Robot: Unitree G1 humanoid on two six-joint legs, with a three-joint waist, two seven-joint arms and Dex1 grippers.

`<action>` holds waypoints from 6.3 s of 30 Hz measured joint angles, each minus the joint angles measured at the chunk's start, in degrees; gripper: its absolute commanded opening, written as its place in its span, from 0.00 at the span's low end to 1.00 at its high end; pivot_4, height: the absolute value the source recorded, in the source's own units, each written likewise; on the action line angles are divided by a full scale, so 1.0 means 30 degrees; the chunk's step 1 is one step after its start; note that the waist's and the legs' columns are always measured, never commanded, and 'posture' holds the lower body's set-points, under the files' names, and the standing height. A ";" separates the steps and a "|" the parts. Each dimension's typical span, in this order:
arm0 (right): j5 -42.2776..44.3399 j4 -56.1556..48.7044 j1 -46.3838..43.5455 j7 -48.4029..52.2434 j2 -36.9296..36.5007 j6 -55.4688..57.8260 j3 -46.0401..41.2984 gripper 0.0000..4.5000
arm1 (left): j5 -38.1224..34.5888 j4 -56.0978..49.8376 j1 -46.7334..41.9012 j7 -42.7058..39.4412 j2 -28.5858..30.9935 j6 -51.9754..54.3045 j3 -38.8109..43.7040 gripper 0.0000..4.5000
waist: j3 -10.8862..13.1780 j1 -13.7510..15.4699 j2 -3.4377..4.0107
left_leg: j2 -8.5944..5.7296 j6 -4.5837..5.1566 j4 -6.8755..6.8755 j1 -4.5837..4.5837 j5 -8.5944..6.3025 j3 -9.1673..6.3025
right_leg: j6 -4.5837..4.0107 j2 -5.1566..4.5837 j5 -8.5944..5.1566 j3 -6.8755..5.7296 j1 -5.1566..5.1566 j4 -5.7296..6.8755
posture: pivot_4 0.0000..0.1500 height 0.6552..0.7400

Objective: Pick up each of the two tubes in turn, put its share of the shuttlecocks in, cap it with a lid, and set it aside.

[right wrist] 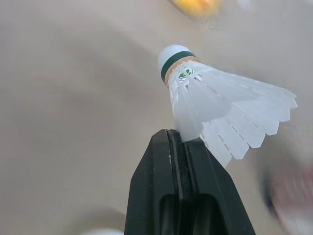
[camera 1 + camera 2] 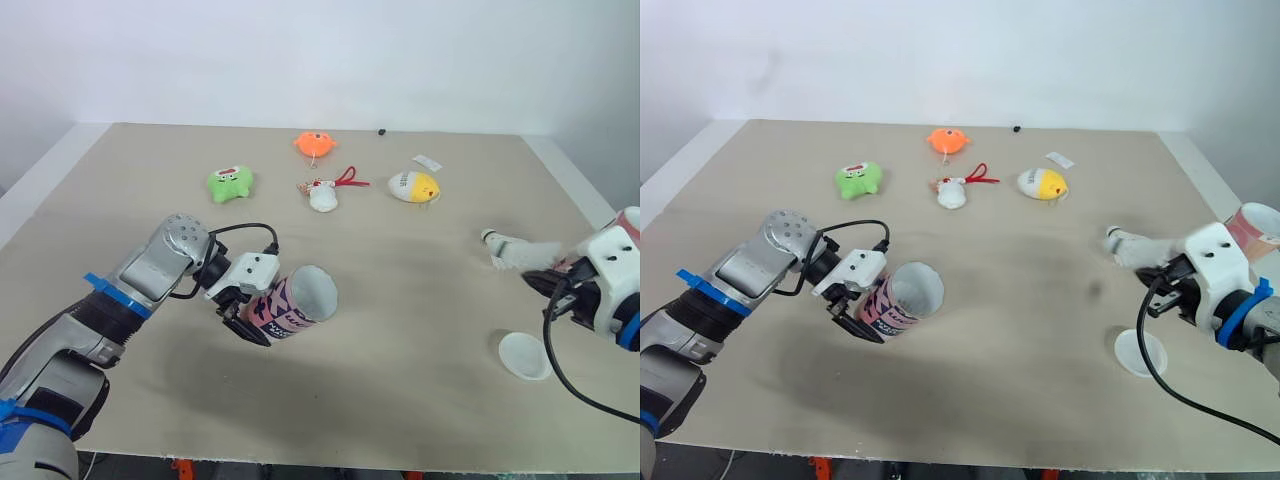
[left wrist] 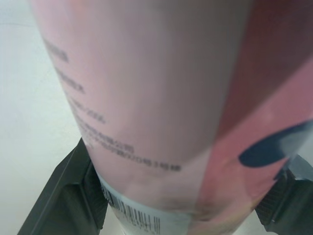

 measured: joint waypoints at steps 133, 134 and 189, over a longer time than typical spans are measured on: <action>0.3798 -0.0158 -1.3495 0.6286 0.1809 -0.3302 1.0588 0.85 | 0.0105 -0.0252 0.0010 -0.0029 0.0004 0.0320 0.0249 0.76 | 0.0126 0.0005 0.0112 | -0.0002 -0.0015 0.0033 -0.0063 0.0016 -0.0117 | -0.0116 -0.0005 0.0010 -0.0111 -0.0011 0.0030 | 1.00 1.00; 0.4398 -0.0154 -1.3462 0.6046 0.1839 -0.2964 1.0170 0.85 | 0.0119 -0.0247 0.0010 -0.0030 0.0025 0.0322 0.0248 0.76 | 0.0126 -0.0005 0.0116 | 0.0000 -0.0015 0.0033 -0.0058 0.0016 -0.0115 | -0.0127 -0.0004 0.0018 -0.0105 -0.0014 0.0035 | 1.00 1.00; -0.1079 0.9880 -2.1445 1.2577 0.5490 -0.2141 1.5274 0.00 | 0.0368 0.0054 0.0045 -0.0032 -0.0370 0.0398 0.0767 0.76 | 0.0143 0.0066 0.0141 | 0.0029 -0.0046 0.0034 -0.0132 0.0037 -0.0126 | -0.0240 0.0021 0.0041 -0.0160 -0.0113 0.0103 | 1.00 1.00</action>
